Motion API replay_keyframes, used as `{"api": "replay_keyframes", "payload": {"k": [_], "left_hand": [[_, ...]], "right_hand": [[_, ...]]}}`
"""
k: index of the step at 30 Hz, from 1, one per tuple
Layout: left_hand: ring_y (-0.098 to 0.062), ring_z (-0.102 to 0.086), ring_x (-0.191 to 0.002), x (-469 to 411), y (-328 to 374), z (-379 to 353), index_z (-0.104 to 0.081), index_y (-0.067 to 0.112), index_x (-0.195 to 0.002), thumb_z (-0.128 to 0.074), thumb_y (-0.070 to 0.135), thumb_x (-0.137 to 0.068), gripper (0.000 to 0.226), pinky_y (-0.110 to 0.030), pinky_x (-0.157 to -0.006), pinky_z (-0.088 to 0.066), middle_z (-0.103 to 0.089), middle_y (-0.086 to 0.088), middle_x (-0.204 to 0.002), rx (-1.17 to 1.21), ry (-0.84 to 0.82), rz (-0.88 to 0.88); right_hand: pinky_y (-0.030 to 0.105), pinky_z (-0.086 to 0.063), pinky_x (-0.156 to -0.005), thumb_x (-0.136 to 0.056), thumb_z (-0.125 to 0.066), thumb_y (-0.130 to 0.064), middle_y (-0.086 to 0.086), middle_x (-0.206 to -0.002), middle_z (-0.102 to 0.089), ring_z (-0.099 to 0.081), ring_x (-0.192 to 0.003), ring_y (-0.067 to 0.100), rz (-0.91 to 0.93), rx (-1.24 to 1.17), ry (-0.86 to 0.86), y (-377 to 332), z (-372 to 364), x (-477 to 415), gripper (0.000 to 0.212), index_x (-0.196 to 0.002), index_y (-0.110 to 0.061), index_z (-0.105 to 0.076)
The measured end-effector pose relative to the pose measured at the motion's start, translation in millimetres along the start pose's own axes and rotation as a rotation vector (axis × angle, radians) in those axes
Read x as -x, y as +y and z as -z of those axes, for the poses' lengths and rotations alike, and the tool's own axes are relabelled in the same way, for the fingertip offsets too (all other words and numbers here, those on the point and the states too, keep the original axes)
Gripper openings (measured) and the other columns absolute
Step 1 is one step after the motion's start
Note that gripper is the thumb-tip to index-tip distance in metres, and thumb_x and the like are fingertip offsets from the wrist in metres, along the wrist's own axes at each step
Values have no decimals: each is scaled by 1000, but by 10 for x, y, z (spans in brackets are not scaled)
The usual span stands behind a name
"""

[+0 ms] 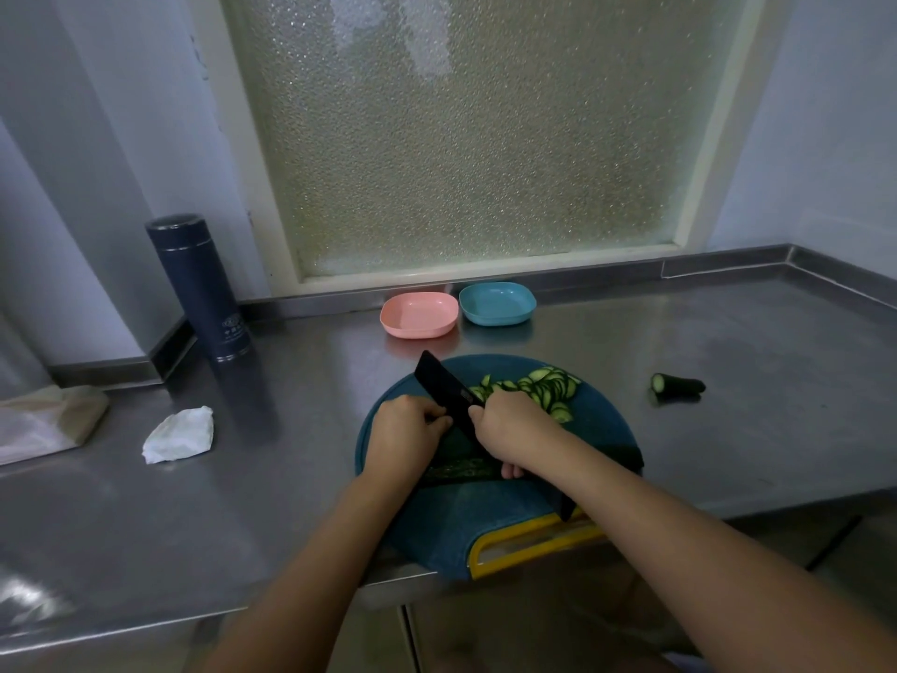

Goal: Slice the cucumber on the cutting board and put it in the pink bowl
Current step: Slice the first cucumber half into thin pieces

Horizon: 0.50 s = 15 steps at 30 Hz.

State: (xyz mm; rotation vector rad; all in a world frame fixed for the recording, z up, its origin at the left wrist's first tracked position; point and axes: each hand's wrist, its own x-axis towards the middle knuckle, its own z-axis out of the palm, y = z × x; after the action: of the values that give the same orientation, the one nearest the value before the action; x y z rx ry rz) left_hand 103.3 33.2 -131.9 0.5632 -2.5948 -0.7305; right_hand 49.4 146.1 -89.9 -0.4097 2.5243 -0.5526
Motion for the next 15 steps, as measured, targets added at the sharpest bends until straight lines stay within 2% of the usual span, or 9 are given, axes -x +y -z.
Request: {"api": "replay_keyframes", "payload": {"k": [6,10,15], "left_hand": [[-12,-64,-80,17,4,38,-73,13,-102,-63,18,-85,20,-17,-69,-44,-73,-3,-94,40,-26,11],[-9,-60,-78,24,14,50,-70,13,-108,-62,16,-86,23,-16,-68,-42,-72,-4,-98,61,-41,29],[-10,-59,-76,35,27,52,-71,11,-105,-64,18,-86,21,-18,-67,-42,-72,-5,-95,61,-15,48]], "right_hand": [[23,-40,-38,-103,-27,-36,13,-49,-54,-48,-33,18,46,-77,-10,80,34,-25,55,-117,12,-52],[21,-41,-37,-103,-30,-37,9,-45,-54,-48,-29,14,123,-140,26,162,20,-15,49,-105,5,-54],[20,-40,-36,-102,-30,-37,9,-45,-54,-49,-31,14,147,-142,31,167,27,9,50,-110,6,-54]]}}
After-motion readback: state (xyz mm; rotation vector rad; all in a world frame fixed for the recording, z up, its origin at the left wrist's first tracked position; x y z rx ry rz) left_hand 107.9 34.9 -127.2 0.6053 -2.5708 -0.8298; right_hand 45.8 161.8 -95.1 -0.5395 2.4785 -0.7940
